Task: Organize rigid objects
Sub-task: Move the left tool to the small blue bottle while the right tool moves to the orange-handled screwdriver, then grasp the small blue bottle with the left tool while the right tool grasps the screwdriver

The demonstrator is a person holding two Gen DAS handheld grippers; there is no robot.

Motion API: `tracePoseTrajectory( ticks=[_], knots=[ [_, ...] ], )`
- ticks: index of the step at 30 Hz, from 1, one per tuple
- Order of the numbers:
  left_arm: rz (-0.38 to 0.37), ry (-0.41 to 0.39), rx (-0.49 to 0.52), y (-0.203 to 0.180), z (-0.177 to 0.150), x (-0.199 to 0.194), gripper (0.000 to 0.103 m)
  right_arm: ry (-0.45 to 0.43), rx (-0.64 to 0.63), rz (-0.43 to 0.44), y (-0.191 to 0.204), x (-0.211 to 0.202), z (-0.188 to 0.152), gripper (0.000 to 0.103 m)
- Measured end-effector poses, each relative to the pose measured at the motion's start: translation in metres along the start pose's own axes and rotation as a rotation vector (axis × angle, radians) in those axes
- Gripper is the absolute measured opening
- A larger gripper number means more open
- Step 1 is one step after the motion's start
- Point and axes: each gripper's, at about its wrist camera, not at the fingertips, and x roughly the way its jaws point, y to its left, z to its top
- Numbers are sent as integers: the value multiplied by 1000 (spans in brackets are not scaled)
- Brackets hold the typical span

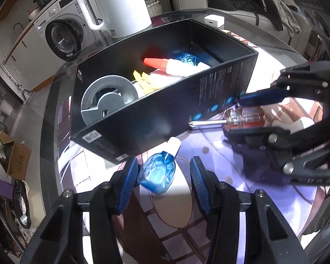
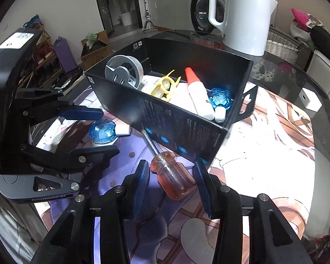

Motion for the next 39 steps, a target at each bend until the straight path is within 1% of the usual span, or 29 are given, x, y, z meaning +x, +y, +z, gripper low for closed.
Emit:
tracePoseTrajectory(
  ticks=[2,5,7,8,9,10,11,13,19,20,22,23,24,26,28,29,30,32,35,39],
  knots=[
    [-17,4,-3,0,1,1,50,4,-5,2,2,2,0,44],
    [-21,3,1,-1,3,3,49,14,-20,4,5,7,-1,44],
    [-36,13,-9,-1,5,3,42,15,-29,3,7,7,-1,44],
    [-53,23,-12,-2,5,3,32,21,-35,7,8,7,-1,44],
    [-64,34,-10,-4,6,3,29,28,-37,6,10,7,-1,43],
    [-64,44,-7,-6,5,1,29,33,-35,3,9,5,-1,39],
    [-70,54,0,-9,3,-1,29,40,-34,10,10,4,-1,37],
    [-89,66,11,-15,-2,-5,29,53,-28,32,11,3,-2,32],
    [-74,68,18,-21,-15,-15,30,79,-38,48,21,-1,-7,32],
    [-68,62,18,-19,-16,-14,31,81,-44,45,23,-2,-7,32],
    [-66,53,17,-17,-16,-13,38,83,-51,39,25,-2,-7,32],
    [-58,50,14,-15,-16,-11,43,78,-53,38,27,-3,-9,32],
    [-58,49,7,-14,-15,-10,44,72,-55,33,27,-3,-10,32],
    [-70,55,-1,-15,-12,-8,42,64,-76,29,29,-3,-11,32],
    [-89,59,10,-17,-10,-7,32,63,-90,25,31,-2,-12,32],
    [-118,70,-3,-18,-8,-6,28,59,-91,25,32,-1,-11,32],
    [-120,74,-9,-17,-8,-6,28,60,-95,24,34,0,-11,32],
    [-116,71,-6,-18,-7,-7,28,63,-86,15,31,2,-9,28],
    [-70,42,-2,-18,-7,-10,28,63,-75,16,29,4,-6,27],
    [-85,-11,-20,-15,-4,-23,28,39,-79,4,31,-1,-9,27]
  ],
)
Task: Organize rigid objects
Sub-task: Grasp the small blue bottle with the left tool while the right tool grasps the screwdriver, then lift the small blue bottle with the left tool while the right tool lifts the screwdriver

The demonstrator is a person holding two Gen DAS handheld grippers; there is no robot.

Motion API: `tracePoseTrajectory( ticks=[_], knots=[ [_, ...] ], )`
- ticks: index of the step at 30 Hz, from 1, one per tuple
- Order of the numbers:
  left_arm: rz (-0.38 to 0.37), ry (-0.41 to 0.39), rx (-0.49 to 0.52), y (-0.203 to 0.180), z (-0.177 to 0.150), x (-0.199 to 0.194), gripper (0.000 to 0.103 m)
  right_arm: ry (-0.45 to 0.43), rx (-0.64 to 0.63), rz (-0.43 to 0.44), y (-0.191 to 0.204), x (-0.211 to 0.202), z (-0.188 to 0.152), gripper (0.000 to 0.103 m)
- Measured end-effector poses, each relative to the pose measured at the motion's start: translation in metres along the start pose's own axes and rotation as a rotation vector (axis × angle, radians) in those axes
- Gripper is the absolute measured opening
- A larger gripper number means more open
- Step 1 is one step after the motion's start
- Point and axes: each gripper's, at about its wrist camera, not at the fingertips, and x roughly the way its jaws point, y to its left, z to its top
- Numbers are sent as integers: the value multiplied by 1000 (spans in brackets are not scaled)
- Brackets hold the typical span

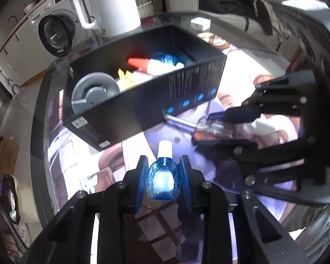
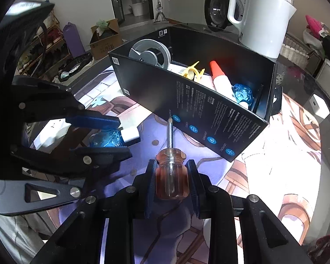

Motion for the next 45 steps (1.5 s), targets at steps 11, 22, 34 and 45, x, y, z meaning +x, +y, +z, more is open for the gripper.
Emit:
tracePoseTrajectory(
  ticks=[11,22,34,45],
  knots=[
    [121,-377,-16,8,9,-71,28,-291,-28,-72,19,-62,3,27],
    [202,-665,-35,10,6,-123,28,-673,-36,-183,33,-139,-5,27],
    [236,-778,-40,8,0,-146,28,-802,-40,-244,30,-170,-5,27],
    [221,-763,-72,8,12,-141,28,-788,-24,-238,31,-171,-7,27]
  ],
)
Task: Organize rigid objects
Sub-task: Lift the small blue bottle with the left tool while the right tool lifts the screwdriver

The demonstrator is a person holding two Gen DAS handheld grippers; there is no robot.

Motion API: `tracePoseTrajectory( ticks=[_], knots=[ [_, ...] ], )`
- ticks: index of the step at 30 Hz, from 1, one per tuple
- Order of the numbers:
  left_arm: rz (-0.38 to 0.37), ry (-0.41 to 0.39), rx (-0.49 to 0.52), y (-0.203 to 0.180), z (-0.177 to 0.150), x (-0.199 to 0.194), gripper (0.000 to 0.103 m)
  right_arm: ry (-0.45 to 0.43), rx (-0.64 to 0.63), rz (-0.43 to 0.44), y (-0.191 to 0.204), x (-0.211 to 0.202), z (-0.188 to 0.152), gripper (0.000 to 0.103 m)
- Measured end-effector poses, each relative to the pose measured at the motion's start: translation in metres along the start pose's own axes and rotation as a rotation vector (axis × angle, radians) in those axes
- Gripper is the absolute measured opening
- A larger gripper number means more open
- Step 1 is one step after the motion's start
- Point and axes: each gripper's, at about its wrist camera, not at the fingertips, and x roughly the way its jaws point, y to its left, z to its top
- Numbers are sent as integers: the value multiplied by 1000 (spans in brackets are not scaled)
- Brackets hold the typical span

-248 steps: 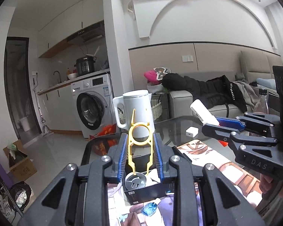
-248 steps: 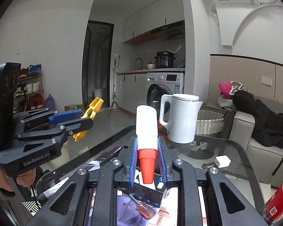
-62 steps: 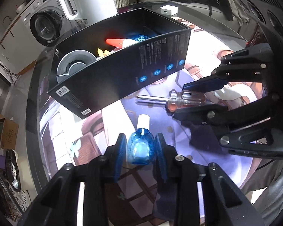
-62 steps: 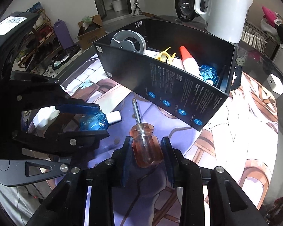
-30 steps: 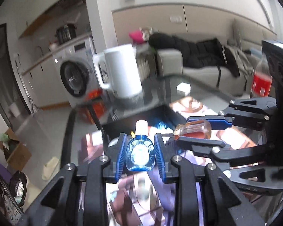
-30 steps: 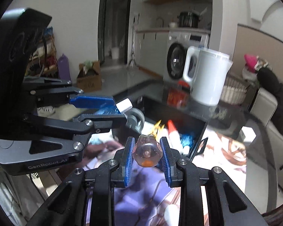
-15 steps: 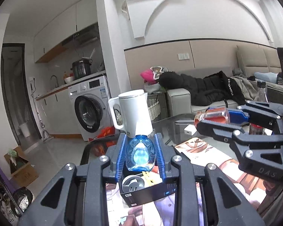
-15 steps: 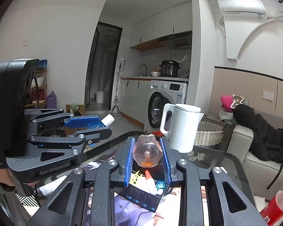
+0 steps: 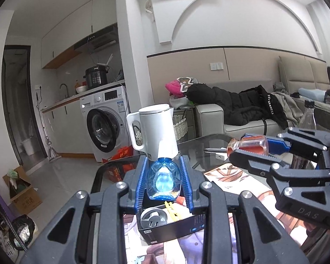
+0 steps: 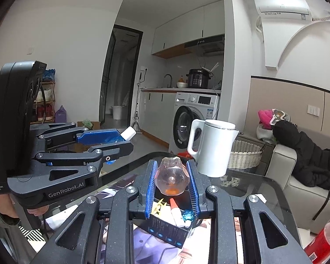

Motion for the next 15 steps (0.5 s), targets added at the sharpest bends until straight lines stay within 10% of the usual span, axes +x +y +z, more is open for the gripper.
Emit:
tracePoseTrajectory(
  ticks=[15],
  knots=[
    [34,50,-103,15,-2,53,28,10,91,-51,-27,48,6,27]
  ],
)
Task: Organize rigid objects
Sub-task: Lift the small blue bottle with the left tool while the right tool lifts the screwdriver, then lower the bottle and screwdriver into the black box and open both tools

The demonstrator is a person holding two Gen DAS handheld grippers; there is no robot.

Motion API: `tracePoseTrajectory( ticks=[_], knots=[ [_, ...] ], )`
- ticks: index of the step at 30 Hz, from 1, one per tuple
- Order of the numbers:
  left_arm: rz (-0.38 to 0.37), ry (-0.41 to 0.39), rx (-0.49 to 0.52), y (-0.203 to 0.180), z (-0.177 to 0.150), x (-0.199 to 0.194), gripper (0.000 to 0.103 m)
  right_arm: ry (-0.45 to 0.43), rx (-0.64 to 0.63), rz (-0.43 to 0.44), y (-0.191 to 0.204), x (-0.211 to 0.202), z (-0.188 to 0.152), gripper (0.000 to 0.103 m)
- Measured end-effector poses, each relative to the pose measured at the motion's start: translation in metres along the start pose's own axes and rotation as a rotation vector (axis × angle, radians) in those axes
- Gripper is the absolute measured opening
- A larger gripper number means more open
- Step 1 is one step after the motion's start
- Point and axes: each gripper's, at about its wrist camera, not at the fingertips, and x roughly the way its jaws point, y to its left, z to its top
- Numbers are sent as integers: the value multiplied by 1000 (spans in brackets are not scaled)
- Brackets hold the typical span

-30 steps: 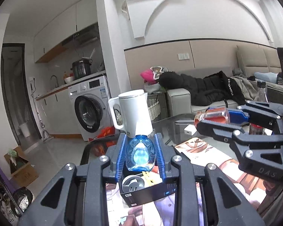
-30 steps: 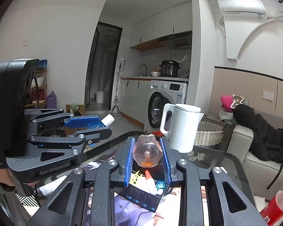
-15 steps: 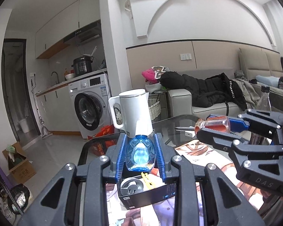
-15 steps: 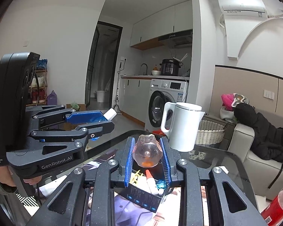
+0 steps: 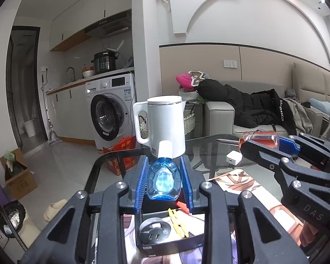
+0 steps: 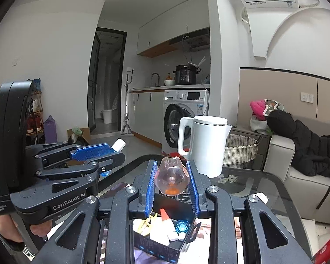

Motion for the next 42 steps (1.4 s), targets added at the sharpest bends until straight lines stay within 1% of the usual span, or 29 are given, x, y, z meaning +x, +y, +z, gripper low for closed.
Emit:
tracePoseTrajectory(
  ticks=[10,29,34,42],
  knots=[
    [-2,-5,-25,8,-2,15,28,16,18,-16,-13,33,-3,27],
    [-20,49,-43,14,-5,50,28,56,27,0,-15,71,-12,27],
    [-19,83,-32,12,-8,58,28,81,31,0,-16,82,-16,27],
    [-20,188,-41,13,-16,79,28,149,50,15,-18,96,-23,27]
  ],
)
